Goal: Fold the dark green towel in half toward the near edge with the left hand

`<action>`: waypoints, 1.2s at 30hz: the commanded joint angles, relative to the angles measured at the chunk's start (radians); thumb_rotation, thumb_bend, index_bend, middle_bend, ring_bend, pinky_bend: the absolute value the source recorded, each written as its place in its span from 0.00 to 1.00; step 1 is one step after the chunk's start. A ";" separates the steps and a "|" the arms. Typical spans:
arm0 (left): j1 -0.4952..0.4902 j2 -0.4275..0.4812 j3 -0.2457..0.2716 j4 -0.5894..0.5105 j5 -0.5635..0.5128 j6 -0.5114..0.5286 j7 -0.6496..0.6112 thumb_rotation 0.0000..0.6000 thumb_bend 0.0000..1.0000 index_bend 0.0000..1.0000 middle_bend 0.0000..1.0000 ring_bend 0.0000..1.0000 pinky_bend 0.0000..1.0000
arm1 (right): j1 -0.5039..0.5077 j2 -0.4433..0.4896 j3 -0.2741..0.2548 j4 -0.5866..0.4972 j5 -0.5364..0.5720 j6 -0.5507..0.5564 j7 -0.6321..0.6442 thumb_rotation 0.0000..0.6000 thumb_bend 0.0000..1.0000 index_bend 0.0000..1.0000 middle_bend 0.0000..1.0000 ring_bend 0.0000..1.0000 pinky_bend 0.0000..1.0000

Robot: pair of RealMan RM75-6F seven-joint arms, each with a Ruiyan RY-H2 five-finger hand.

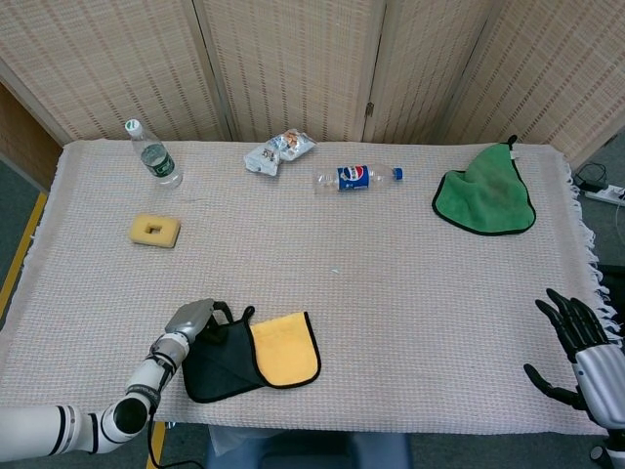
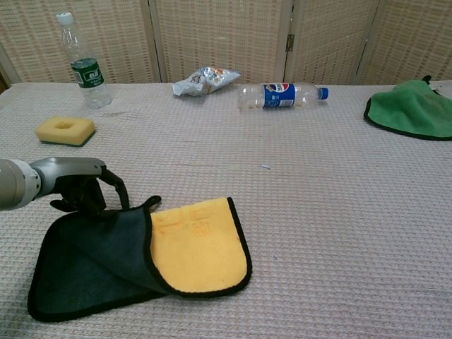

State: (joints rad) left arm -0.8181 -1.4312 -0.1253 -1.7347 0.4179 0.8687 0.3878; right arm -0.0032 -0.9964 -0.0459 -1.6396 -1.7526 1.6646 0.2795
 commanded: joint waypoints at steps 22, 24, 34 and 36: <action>0.074 0.054 0.083 -0.187 0.185 0.170 0.003 1.00 0.52 0.66 1.00 1.00 1.00 | -0.005 0.000 -0.004 -0.005 -0.018 0.012 -0.006 1.00 0.34 0.00 0.00 0.00 0.00; 0.089 0.064 0.097 -0.218 0.216 0.197 0.008 1.00 0.52 0.66 1.00 1.00 1.00 | -0.005 0.001 -0.006 -0.005 -0.022 0.014 -0.006 1.00 0.34 0.00 0.00 0.00 0.00; 0.165 0.122 0.176 -0.319 0.355 0.271 0.020 1.00 0.52 0.58 1.00 1.00 1.00 | -0.012 0.000 -0.012 -0.004 -0.041 0.031 -0.009 1.00 0.34 0.00 0.00 0.00 0.00; 0.182 0.135 0.191 -0.329 0.392 0.276 0.013 1.00 0.52 0.49 1.00 1.00 1.00 | -0.013 -0.001 -0.013 -0.004 -0.042 0.031 -0.011 1.00 0.34 0.00 0.00 0.00 0.00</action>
State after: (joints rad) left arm -0.6534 -1.3108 0.0493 -2.0505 0.7819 1.1368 0.4062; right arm -0.0159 -0.9974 -0.0584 -1.6432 -1.7943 1.6959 0.2687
